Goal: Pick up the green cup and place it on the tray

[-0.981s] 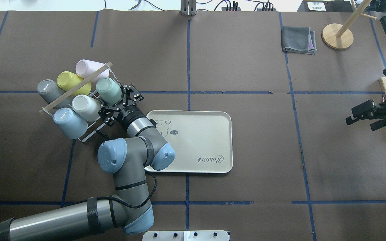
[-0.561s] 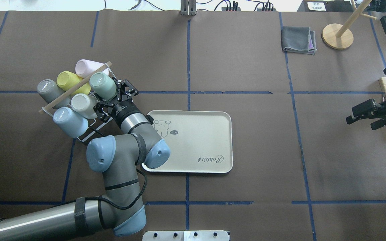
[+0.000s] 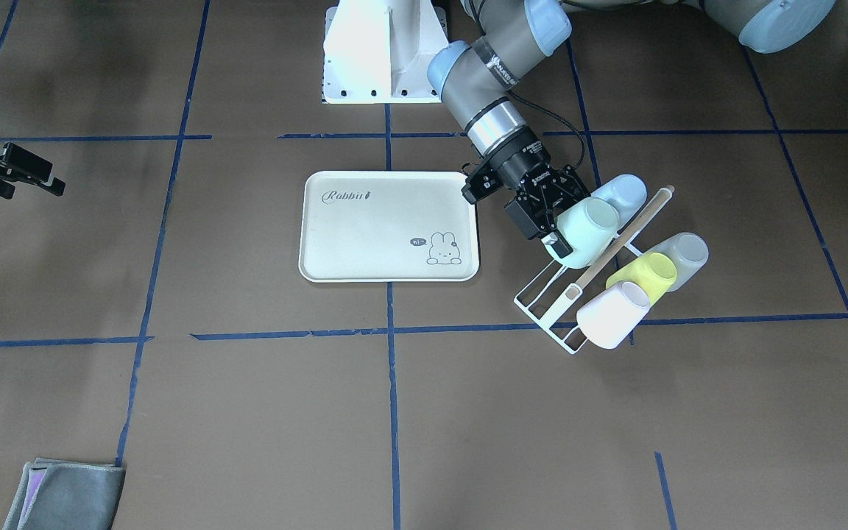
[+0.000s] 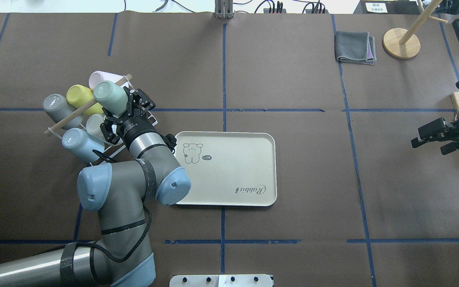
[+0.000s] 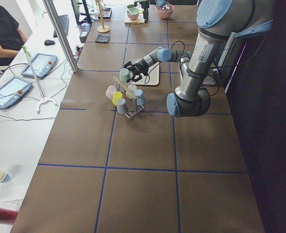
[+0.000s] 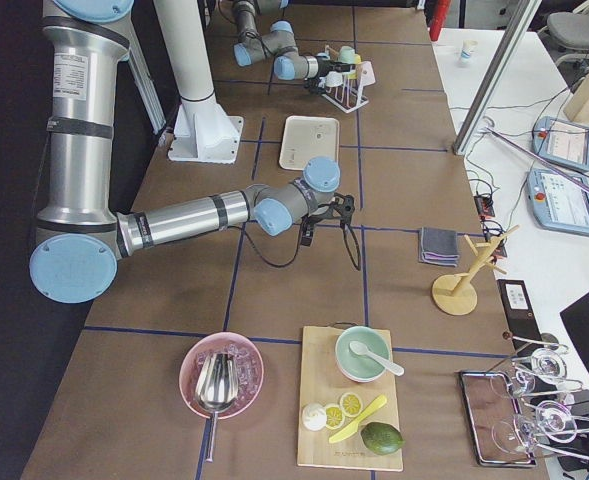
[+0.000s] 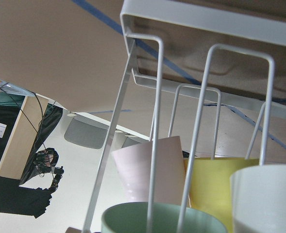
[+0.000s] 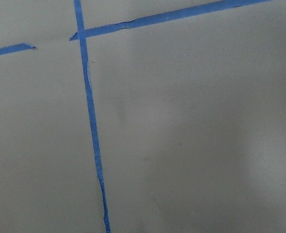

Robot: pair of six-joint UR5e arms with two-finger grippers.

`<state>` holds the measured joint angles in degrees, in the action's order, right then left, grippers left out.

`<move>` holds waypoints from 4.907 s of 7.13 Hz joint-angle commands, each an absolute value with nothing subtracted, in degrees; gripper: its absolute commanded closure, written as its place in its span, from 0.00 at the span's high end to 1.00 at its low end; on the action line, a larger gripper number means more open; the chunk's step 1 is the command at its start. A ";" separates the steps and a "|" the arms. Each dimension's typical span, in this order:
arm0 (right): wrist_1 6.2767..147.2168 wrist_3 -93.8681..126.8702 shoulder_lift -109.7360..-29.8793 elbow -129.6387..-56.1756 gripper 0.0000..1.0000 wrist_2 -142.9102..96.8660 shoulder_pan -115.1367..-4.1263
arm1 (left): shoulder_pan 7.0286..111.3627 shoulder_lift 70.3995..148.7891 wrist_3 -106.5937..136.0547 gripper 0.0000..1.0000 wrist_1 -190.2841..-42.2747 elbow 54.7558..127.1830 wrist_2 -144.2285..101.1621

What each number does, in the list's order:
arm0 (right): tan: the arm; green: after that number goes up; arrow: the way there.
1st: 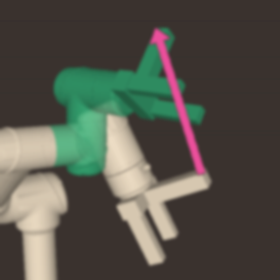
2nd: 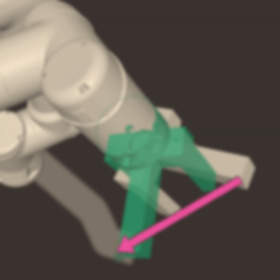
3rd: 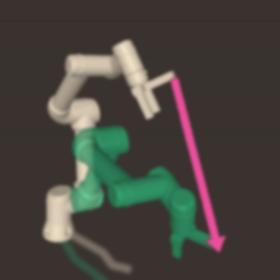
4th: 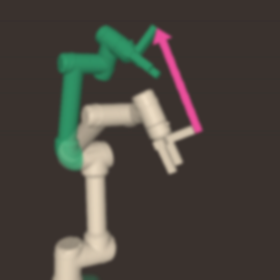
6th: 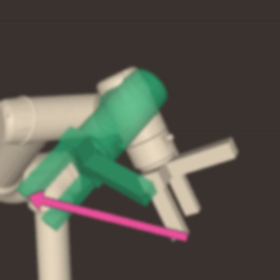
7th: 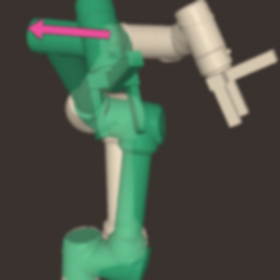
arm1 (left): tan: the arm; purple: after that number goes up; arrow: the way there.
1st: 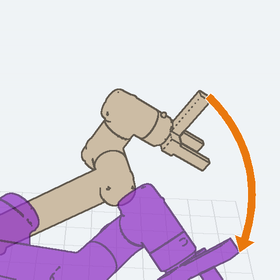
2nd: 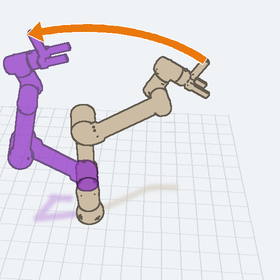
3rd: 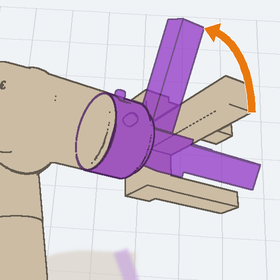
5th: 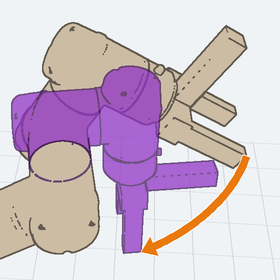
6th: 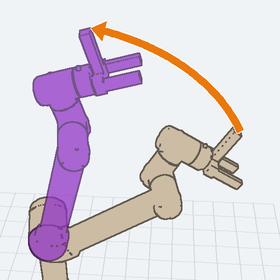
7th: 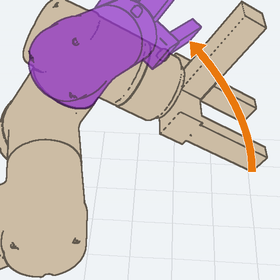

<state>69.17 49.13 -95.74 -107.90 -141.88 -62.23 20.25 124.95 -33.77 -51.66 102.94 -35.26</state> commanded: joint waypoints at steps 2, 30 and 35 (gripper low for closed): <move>69.08 49.04 -95.71 -107.67 0.99 -141.68 -62.23 | 19.69 124.98 -28.17 0.77 -52.38 114.30 -38.21; 68.91 47.29 -95.36 -109.42 0.99 -141.77 -64.51 | 8.79 128.67 47.11 0.82 -155.21 75.59 -42.98; 68.91 47.29 -95.36 -109.51 0.99 -141.77 -64.51 | 8.79 128.41 47.02 0.86 -155.30 75.59 -43.24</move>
<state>68.91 47.29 -95.36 -109.51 -141.77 -64.51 8.78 128.45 47.09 -155.31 75.55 -43.16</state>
